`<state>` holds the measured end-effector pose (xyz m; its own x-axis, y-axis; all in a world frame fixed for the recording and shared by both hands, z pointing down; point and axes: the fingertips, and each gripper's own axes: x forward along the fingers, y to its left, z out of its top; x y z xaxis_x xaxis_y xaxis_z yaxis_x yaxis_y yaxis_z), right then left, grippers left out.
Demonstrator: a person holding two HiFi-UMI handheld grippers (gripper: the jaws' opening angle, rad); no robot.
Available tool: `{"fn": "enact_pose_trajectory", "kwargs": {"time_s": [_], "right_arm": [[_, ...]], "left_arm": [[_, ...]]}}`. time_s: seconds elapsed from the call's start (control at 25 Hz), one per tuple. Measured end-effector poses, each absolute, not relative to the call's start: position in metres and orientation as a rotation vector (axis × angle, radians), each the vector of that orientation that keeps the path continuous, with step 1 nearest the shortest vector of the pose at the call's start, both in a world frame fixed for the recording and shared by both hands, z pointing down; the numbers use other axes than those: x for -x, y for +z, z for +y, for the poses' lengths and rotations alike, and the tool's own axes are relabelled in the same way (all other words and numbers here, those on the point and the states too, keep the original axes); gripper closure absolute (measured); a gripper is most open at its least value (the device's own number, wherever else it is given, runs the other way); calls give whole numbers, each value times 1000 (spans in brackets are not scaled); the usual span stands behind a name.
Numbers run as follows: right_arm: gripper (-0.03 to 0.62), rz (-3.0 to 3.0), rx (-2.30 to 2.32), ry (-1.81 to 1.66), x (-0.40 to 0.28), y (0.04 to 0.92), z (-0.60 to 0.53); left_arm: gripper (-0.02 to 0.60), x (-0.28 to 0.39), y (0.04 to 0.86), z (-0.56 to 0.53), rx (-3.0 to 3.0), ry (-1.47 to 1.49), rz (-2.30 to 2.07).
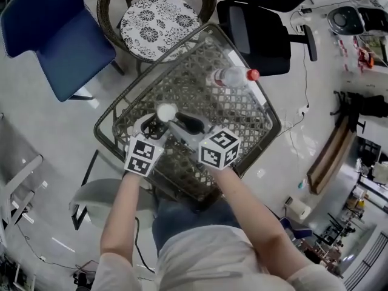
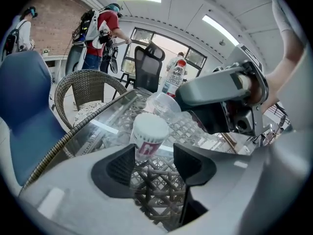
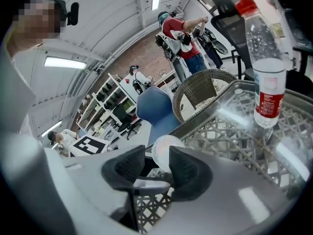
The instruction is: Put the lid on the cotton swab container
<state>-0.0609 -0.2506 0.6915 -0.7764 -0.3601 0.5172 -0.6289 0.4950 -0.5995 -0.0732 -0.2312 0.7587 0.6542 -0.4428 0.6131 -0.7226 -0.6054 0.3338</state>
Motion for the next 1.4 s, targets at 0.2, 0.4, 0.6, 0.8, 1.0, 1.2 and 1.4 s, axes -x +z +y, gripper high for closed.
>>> {"fn": "enact_pose_trajectory", "kwargs": {"time_s": [0.2,0.4,0.6,0.8,1.0,1.2,1.4], "right_arm": [[448,-2422,-824,1215,72,696,-252],[479,-2390,-779,1204,81,706,-250],[533,-2357,-774,1047,85,714,-253],[577,-2337,-816,954,83,718,-255],[589,-2349,-827,942,83,718,-255],[575,-2369,-828,1013,80,718,-254],[559,-2389,-838,1037,72,704,-251]], "left_arm": [[348,73,759,-230,-2305,638,-889],[348,72,757,-230,-2310,619,-883],[348,72,759,-230,-2315,606,-869],[348,72,759,-230,-2317,601,-871],[348,72,759,-228,-2317,620,-869],[348,76,762,-225,-2305,671,-878],[348,82,747,-223,-2302,683,-904]]}}
